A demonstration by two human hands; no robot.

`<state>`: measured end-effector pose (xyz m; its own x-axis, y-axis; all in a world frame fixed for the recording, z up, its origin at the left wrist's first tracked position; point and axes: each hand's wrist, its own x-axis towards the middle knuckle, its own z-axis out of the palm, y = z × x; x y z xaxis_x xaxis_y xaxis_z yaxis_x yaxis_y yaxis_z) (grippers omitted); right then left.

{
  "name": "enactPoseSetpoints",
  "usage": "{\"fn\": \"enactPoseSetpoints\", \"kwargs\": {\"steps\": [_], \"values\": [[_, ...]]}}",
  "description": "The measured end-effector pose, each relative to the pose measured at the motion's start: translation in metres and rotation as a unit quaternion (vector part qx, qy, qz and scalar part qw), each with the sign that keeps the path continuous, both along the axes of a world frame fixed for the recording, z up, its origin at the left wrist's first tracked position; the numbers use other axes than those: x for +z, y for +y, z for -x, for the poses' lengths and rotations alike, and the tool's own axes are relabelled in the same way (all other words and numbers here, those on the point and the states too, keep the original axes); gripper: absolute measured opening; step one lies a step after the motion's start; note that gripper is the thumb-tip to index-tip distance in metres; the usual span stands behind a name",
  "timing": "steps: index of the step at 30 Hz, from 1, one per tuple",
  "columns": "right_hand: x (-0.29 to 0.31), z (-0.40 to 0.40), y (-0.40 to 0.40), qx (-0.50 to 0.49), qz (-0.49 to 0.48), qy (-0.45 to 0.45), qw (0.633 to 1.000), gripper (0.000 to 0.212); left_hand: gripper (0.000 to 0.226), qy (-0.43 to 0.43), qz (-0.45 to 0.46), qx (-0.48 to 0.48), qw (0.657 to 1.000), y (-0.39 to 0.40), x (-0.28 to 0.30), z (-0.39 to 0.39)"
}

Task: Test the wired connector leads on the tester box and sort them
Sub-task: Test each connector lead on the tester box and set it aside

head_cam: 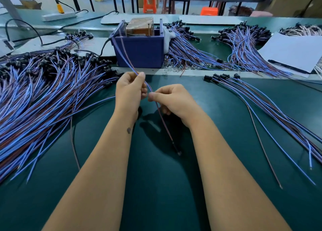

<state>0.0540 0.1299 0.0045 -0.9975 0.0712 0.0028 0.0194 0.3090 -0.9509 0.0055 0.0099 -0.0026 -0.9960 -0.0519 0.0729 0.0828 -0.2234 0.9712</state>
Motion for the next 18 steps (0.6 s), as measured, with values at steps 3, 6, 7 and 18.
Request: {"fn": "enactPoseSetpoints", "kwargs": {"steps": [3, 6, 7, 18], "values": [[0.006, -0.002, 0.007, -0.031, -0.13, 0.027, 0.991, 0.014, 0.019, 0.006, -0.078, -0.002, 0.997, -0.005, 0.005, -0.002], [0.009, -0.002, 0.011, -0.181, -0.257, 0.099, 0.944, 0.014, 0.017, 0.018, -0.051, -0.06, 0.997, -0.006, 0.007, -0.009], [0.01, -0.003, 0.011, -0.232, -0.256, 0.129, 0.93, 0.013, 0.017, 0.025, -0.024, -0.089, 0.995, -0.006, 0.007, -0.011], [0.002, 0.002, 0.03, -0.256, -0.107, 0.134, 0.951, 0.026, 0.033, 0.133, 0.274, -0.324, 0.896, 0.018, -0.003, -0.028]]}}
